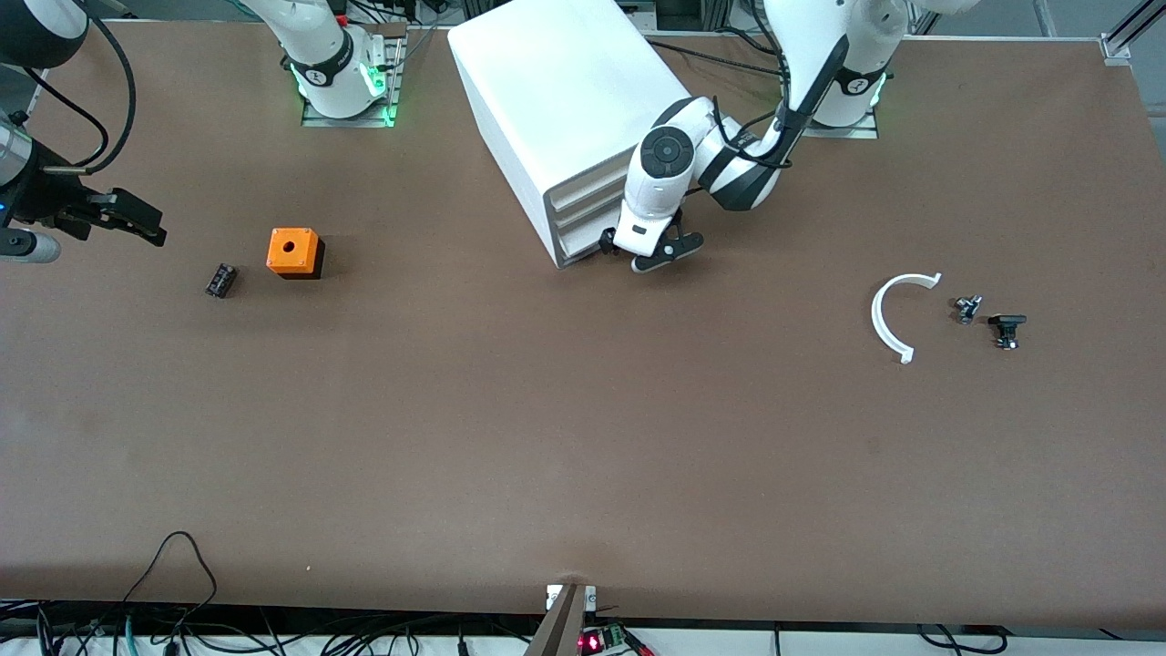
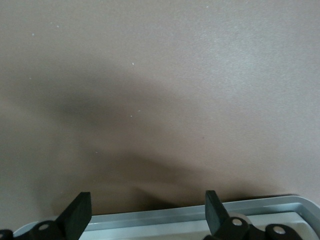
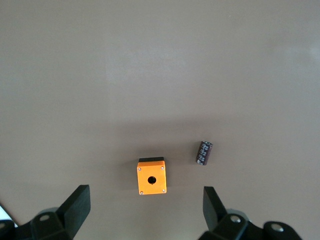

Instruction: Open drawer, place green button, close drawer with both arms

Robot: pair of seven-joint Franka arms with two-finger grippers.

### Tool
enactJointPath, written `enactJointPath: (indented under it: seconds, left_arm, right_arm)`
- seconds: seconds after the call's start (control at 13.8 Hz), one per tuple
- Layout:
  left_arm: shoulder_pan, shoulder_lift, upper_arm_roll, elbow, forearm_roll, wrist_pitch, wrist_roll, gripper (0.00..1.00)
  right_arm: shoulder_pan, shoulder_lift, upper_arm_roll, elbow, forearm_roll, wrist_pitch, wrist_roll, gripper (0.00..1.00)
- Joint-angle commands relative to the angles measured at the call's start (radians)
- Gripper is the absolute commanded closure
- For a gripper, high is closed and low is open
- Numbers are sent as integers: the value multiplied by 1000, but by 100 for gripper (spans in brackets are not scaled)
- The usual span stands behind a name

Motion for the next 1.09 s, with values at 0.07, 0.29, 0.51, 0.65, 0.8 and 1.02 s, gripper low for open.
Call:
enactJointPath:
  seconds: [0.07, 0.29, 0.51, 0.65, 0.8, 1.02]
  left_arm:
    - [-17, -8, -1, -12, -15, 2, 6, 0]
    - [70, -45, 17, 31, -15, 5, 10, 0]
    - [185, -131, 27, 48, -9, -20, 122, 0]
    - [262, -186, 34, 88, -9, -111, 302, 0]
    - [318, -243, 66, 135, -9, -235, 473, 0]
    - [347, -370, 174, 206, -12, -473, 773, 0]
  right_arm:
    - [-7, -23, 4, -27, 5, 14, -19, 0]
    - [-7, -24, 4, -27, 5, 12, -19, 0]
    - [-7, -24, 2, -27, 5, 7, -18, 0]
    - [-7, -23, 2, -25, 5, 11, -18, 0]
    - [-7, -23, 2, -25, 5, 9, -18, 0]
    - [-7, -23, 4, -22, 4, 9, -18, 0]
